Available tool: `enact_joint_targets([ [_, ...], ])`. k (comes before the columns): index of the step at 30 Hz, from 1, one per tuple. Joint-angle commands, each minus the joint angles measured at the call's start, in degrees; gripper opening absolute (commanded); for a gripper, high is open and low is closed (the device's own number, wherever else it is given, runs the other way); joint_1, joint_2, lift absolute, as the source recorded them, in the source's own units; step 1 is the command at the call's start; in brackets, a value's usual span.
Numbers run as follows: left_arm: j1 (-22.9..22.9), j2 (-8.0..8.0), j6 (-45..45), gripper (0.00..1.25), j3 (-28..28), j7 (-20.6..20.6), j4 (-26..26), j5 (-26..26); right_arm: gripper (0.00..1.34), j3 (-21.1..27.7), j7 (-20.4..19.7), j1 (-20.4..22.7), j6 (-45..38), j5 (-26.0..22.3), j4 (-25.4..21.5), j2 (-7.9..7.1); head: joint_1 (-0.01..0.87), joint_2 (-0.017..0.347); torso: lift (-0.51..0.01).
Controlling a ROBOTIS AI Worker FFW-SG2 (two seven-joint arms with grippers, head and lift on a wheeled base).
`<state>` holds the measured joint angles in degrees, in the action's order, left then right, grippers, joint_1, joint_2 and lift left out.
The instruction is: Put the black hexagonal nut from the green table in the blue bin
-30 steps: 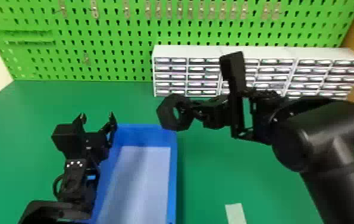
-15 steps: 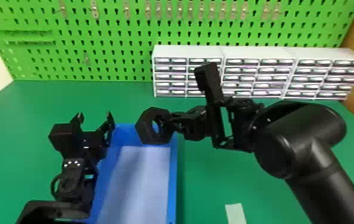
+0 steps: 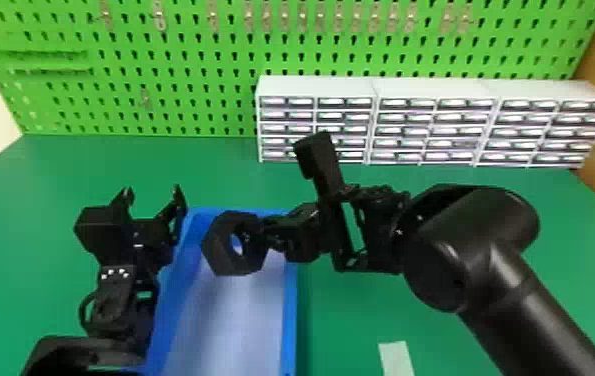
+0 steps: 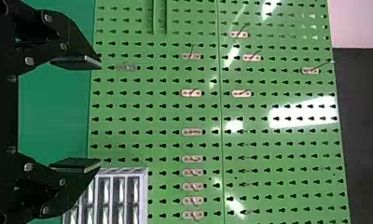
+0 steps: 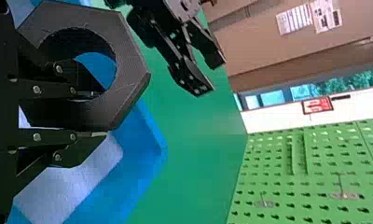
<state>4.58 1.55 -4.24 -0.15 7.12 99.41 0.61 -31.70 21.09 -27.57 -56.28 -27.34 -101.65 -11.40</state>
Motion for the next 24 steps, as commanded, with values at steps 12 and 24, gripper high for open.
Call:
enact_joint_targets([
  [12,-0.18,0.03,-0.06,0.75,-0.12,0.00,0.00,0.09,1.07,-0.38,-0.09,-0.12,-0.32,-1.22,0.67,-0.11,0.657,0.057,-0.095],
  [24,-0.36,0.03,-0.06,0.75,-0.20,0.00,0.00,0.18,1.17,2.52,-0.09,0.85,-0.32,0.45,0.67,-0.20,0.657,0.057,-0.095],
])
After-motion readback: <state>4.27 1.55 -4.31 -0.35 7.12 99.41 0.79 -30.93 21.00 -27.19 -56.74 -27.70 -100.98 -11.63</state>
